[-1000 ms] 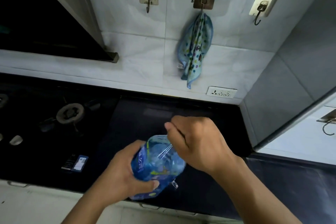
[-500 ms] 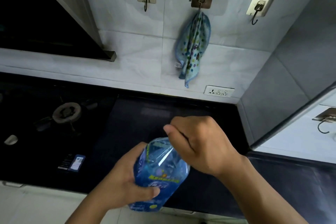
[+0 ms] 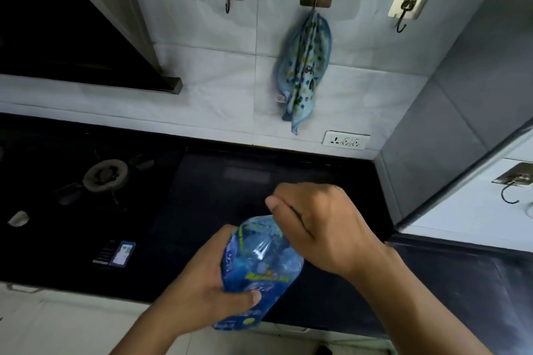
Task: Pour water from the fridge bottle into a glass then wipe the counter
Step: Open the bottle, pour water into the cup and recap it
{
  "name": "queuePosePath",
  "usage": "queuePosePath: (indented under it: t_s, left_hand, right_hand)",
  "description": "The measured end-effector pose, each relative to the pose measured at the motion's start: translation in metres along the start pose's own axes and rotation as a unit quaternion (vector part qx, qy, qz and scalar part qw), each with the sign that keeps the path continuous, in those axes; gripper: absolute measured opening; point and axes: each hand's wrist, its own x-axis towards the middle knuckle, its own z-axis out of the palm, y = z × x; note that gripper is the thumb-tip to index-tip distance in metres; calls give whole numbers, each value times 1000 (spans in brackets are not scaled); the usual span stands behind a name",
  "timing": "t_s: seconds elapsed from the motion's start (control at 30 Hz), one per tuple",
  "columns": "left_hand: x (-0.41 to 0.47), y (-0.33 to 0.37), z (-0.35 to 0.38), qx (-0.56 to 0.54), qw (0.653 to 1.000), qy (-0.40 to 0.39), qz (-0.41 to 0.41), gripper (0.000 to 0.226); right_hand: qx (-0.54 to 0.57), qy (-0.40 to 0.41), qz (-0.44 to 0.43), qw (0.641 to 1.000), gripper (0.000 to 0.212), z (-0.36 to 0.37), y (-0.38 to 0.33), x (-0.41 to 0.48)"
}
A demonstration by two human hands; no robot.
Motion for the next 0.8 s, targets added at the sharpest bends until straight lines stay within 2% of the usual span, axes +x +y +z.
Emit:
queuePosePath:
  t_s: [0.07,0.1,0.17,0.27,0.33,0.47,0.6,0.67,0.8]
  left_hand:
    - [-2,2,-2,-91,995,-46,7,73]
    - [-2,2,-1,-118,991,-55,7,75]
    - [-1,1,4,-142,989,-47,4,74]
    - [1,-1,10,-94,995,-11,12,67]
    - [2,-2,10,-52,998,16,11,64]
    - [2,-6,8,22,999,42,6,68]
    - [1,-8,3,61,997,49,9,70]
    - [0,-9,0,61,997,48,13,70]
    - [0,-12,-2,58,997,52,13,71]
  right_hand:
    - [77,-2,-81,994,16,-9,-2,-3]
    - [103,-5,-74,992,21,-12,-1,-4]
    - [125,-10,-5,992,29,-12,0,-7]
    - [74,13,110,991,48,-6,-3,-5]
    - [56,37,138,988,49,-4,-2,-5]
    - [92,-6,108,990,22,-6,0,-8]
    - [36,-10,147,988,42,1,-4,-7]
    - [50,-10,137,989,38,3,-6,-7]
    - [72,-44,62,995,17,-6,-6,-10]
